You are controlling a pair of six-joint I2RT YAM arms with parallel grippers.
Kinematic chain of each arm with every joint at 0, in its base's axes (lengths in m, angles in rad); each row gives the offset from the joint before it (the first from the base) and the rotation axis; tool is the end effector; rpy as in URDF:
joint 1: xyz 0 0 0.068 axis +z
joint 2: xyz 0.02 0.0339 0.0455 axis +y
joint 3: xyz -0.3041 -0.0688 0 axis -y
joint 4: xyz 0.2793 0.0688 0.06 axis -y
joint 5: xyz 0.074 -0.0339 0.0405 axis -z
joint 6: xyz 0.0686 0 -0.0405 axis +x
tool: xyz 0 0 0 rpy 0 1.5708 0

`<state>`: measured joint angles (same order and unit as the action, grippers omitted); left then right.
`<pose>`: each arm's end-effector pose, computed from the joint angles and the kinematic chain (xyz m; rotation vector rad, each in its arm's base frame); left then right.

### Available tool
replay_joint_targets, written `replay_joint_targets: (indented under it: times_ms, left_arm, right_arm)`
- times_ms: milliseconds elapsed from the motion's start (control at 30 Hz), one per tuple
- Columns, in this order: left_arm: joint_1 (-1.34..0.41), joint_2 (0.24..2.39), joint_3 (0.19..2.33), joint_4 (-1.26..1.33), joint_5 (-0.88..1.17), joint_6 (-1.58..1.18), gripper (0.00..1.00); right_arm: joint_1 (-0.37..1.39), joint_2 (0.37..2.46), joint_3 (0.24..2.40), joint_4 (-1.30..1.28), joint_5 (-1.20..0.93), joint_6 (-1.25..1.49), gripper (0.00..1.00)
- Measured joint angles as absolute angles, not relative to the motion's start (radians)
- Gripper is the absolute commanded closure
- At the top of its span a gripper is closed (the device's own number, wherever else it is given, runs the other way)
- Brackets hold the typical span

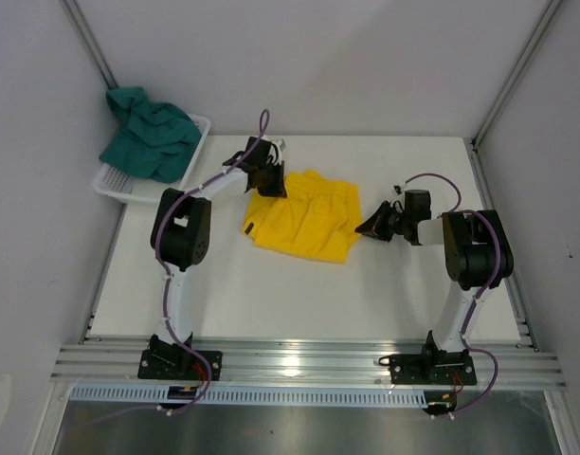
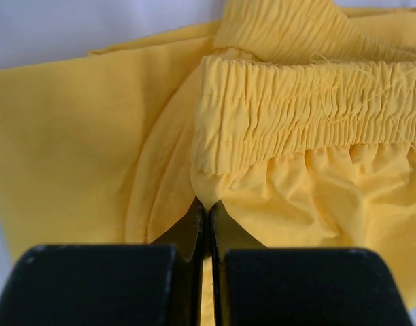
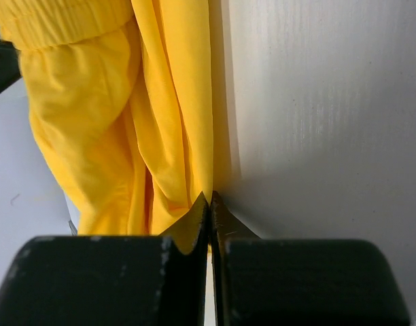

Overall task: Fold and stack the shorts
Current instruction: Fold the shorts

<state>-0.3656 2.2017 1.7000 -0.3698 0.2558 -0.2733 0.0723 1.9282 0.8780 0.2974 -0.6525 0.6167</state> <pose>0.5200 -0.2177 0.1699 0.2317 2.4842 -0.5897 0.4071 0.0712 0.0981 0.3011 2.3661 1.0970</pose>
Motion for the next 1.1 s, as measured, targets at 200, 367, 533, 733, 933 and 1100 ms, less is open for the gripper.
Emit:
replay_joint_targets:
  times_ms: [200,367,533,733,933,1100]
  left_arm:
    - [-0.351,2.169,1.72,-0.417,0.178,-0.281,1.0]
    - [-0.35,2.168,1.736,-0.435,0.151,-0.281,1.0]
    - [-0.35,2.171,1.736,-0.426,0.163,-0.289,0.98]
    - [-0.35,2.187,1.73,-0.385,0.189,-0.299,0.98]
    - [-0.35,2.19,1.73,-0.372,0.195,-0.298,0.99]
    - [-0.35,2.19,1.729,-0.367,0.195,-0.298,0.99]
  right_arm:
    - [0.073,1.928,0.878,0.297,-0.652,0.617,1.0]
    - [0.073,1.928,0.878,0.297,-0.652,0.616,1.0]
    - [0.073,1.928,0.878,0.297,-0.653,0.613,0.84]
    - [0.074,1.884,0.879,0.276,-0.632,0.593,0.52]
    - [0.078,1.755,0.876,0.189,-0.517,0.546,0.6]
    - [0.1,1.658,0.879,0.189,-0.534,0.542,0.8]
